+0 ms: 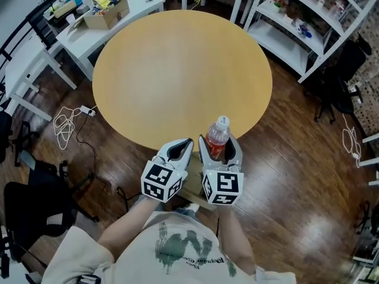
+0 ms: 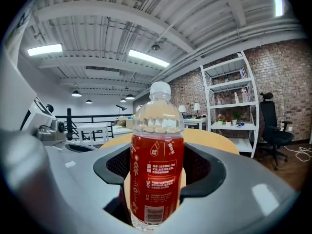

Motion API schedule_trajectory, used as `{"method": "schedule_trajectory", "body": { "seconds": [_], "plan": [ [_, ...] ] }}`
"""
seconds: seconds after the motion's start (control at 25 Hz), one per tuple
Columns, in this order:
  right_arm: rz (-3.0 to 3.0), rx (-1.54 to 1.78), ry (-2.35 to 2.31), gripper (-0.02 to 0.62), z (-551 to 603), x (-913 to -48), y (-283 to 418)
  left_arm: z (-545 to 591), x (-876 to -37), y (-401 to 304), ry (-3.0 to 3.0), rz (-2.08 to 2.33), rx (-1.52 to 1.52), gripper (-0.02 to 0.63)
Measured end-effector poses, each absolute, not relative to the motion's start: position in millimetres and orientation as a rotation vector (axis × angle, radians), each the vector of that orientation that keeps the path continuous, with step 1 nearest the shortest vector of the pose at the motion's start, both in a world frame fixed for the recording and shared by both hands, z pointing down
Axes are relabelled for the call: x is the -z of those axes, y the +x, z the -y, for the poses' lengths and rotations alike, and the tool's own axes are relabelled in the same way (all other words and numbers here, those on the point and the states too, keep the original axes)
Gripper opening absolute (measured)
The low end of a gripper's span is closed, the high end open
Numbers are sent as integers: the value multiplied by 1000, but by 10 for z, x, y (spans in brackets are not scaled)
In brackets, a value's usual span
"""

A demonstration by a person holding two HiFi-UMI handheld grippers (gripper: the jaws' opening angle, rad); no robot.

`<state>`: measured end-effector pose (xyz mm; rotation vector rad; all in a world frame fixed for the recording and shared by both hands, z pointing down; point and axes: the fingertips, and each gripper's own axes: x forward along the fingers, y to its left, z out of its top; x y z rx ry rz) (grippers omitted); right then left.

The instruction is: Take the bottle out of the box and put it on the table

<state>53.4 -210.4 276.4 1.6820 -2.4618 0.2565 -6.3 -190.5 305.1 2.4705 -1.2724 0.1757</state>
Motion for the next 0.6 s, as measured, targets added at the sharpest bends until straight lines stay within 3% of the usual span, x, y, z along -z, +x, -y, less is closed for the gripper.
{"method": "schedule_trajectory", "body": {
  "seconds": [0.6],
  "plan": [
    [2398,-264,1729,304,3183,-3031,-584,2984,-3175,-1142,2480,1224,-180,-26]
  ]
}}
